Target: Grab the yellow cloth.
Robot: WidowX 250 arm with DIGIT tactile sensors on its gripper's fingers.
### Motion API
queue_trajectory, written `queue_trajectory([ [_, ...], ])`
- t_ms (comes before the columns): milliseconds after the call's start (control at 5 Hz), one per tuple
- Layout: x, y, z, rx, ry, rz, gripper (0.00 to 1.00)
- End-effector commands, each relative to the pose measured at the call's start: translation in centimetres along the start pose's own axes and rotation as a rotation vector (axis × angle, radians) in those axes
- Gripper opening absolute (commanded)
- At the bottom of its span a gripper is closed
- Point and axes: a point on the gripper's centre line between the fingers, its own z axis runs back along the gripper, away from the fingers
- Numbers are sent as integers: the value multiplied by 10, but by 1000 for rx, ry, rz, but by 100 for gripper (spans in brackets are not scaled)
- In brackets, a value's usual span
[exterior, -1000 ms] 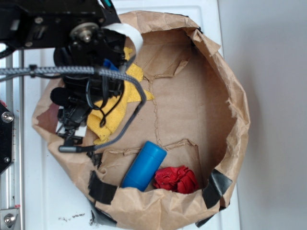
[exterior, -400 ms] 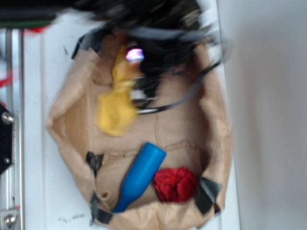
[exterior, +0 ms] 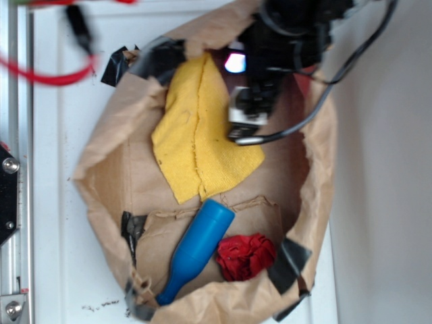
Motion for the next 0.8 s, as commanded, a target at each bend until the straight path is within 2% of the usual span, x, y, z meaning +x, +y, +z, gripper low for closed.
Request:
queue_trajectory([
  [0, 5, -8, 28, 49, -77, -20, 100],
  [400, 5, -8, 28, 49, -77, -20, 100],
  [600, -21, -16, 21, 67, -93, -72, 100],
])
